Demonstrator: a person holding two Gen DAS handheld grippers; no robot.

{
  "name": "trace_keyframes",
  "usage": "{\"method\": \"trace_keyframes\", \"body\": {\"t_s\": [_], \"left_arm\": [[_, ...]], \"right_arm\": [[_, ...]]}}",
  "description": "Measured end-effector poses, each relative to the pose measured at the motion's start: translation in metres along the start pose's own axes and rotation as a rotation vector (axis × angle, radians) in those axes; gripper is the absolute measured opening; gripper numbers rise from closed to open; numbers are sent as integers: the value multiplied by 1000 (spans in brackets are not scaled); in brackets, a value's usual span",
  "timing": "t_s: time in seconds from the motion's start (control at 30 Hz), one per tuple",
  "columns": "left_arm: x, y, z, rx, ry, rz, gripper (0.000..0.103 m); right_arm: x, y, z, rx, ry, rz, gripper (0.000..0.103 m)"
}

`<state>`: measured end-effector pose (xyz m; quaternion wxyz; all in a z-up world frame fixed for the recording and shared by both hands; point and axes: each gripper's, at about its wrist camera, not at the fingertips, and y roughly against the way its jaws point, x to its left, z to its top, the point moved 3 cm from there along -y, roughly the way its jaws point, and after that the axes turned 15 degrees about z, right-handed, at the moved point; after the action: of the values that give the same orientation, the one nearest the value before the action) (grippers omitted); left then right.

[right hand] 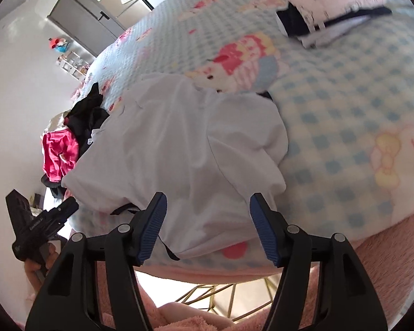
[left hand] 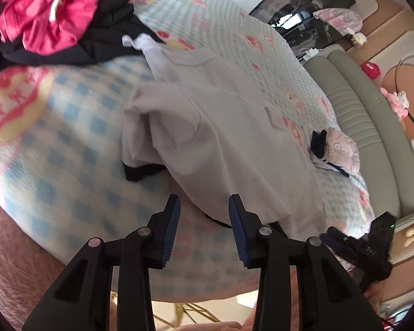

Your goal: Fold clothes

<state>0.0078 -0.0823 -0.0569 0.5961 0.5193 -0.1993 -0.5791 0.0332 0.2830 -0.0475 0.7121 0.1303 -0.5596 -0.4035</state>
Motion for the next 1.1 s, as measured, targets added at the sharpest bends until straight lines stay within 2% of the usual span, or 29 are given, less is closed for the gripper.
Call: {"method": "trace_keyframes", "body": {"t_s": [0.07,0.17,0.2,0.3,0.33,0.4,0.53,0.6,0.67,0.77,0.8,0.87,0.9,0.93,1.03,1.1], "left_arm": [[1,-9,1,10,39,-57,38],[0,-17,15,-36,62,-47,40],[-2,-19,20,-38,68,-53,37],[-10,-7,31,-90,53,-65,7],[-12,3,34,-120,42,-65,7],[-13,20,38,-163,26,-66,7],[-5,45,44,-212,4,-74,7],[-2,58,48,-237,-7,-78,9],[7,40,39,-157,5,-14,9],[22,16,12,-68,11,40,9],[24,9,3,-38,10,35,10],[27,-5,-7,10,13,18,22],[27,-10,-7,15,14,11,40],[26,-14,-7,19,15,3,51],[21,-17,2,-24,18,-13,51],[17,-18,9,-47,19,-27,47]], "right_arm": [[-6,-9,-10,34,-33,17,65],[-11,-19,-17,54,-50,42,65],[-12,-24,-17,58,-57,50,65],[-15,-37,-17,69,-80,73,62],[-13,-38,-17,65,-64,64,48],[-3,-36,-13,43,-2,26,33],[16,-22,8,-37,119,-60,30],[16,-20,12,-39,111,-47,30],[15,-18,13,-30,84,-18,32],[15,-20,5,3,58,24,34],[17,-23,-3,24,61,22,36],[16,-30,-18,71,65,15,38],[13,-34,-24,92,57,12,40],[8,-37,-27,106,43,3,42],[-4,-45,-34,123,15,-43,43],[-4,-43,-32,104,33,-82,47]]}}
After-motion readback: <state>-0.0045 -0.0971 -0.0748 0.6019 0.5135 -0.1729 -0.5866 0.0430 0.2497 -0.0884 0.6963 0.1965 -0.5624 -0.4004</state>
